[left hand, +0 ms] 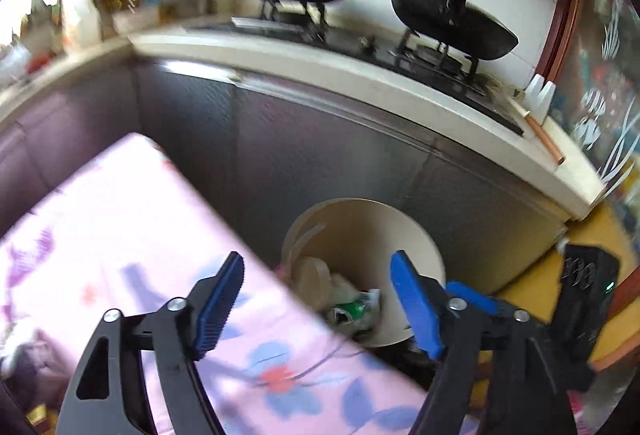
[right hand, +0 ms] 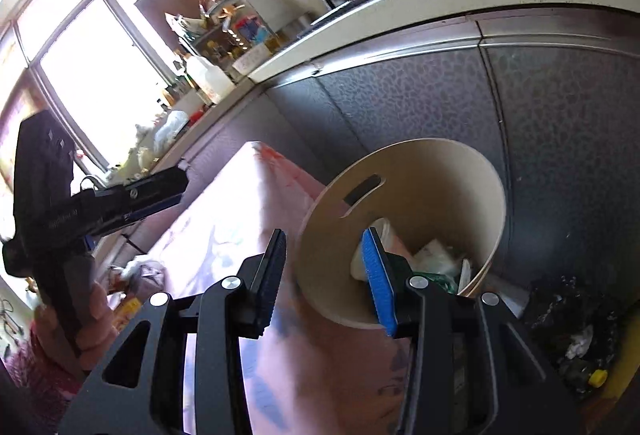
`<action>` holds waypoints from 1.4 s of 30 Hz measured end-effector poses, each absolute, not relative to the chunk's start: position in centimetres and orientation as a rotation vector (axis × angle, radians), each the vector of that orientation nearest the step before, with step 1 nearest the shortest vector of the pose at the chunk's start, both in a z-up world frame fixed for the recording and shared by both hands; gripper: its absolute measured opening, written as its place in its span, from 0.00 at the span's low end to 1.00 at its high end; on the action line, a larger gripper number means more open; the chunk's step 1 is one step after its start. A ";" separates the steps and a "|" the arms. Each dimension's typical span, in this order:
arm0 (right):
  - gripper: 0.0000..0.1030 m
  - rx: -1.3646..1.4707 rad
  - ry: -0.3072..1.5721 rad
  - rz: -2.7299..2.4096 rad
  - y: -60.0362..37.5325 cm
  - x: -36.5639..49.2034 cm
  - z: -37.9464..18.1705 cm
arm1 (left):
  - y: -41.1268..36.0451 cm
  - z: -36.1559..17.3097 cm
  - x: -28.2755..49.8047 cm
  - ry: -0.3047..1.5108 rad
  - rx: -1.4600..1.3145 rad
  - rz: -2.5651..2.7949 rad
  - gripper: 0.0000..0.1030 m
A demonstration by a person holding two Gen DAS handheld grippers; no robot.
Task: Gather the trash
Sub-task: 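Move both tools back over the table, then grasp the clear water bottle by its green label with left tool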
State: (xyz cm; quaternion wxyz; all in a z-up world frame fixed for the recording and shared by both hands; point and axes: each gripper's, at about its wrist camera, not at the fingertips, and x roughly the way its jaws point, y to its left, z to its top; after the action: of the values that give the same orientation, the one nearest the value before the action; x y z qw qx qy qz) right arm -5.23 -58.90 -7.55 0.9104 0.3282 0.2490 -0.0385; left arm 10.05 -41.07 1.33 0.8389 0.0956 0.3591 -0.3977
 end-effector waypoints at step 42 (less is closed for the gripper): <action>0.63 0.388 0.620 0.261 -24.2 1.6 -0.2 | -1.9 -1.5 7.0 0.671 -0.057 -0.229 0.77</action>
State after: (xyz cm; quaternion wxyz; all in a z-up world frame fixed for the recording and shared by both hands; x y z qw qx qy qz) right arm 1.59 -24.18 -0.20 0.9254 0.1894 0.3024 0.1274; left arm 6.95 -1.93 -1.48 0.9373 -0.0278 0.3287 -0.1121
